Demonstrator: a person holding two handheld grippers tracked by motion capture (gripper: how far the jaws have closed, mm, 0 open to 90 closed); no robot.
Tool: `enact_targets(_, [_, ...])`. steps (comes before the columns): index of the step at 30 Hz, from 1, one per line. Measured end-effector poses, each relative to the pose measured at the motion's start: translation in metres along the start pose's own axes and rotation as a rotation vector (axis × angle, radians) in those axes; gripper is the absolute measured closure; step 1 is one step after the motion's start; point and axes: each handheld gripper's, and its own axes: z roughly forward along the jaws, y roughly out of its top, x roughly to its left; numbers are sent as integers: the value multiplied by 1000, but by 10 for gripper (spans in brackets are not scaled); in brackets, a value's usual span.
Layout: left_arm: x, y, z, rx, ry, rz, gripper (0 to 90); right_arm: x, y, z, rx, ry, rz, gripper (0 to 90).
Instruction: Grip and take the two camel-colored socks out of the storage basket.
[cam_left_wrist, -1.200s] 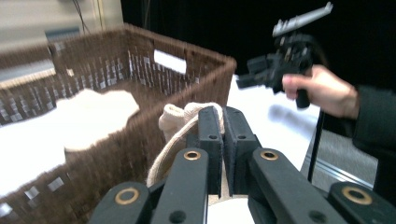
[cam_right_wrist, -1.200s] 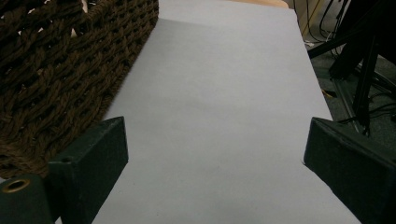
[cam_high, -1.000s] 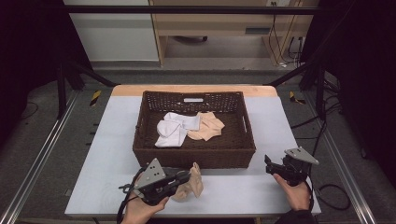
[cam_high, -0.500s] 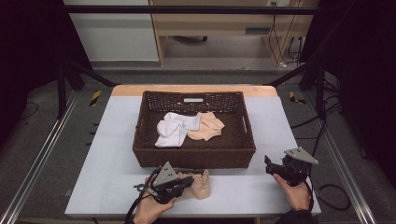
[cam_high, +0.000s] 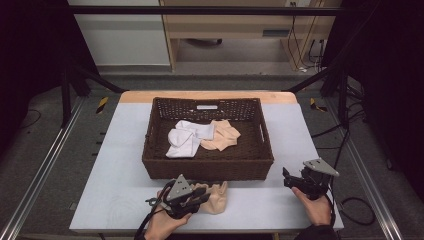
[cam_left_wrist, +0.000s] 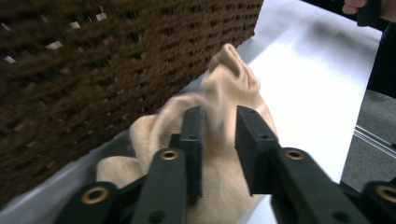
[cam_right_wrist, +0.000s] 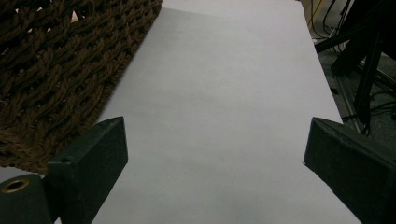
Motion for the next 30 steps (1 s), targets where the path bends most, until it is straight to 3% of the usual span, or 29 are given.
enact_targets(5, [2,4,-16,-42,22,-5,555,-1,0,-1,-4,-1,3,62])
enact_targets(10, [9,1,-35,-62,62,-10,495,-1,0,-1,-6,-2,4,62])
enact_targets(17, [34,-16,-65,-58,148,-53,447,-2,0,-2,-4,-3,6,62])
enact_targets(21, [54,-30,-85,-50,227,-87,408,-2,-1,-2,-3,-1,13,62])
enact_targets(30, [73,-41,-98,-61,310,-103,332,-4,-1,-2,-5,-3,17,62])
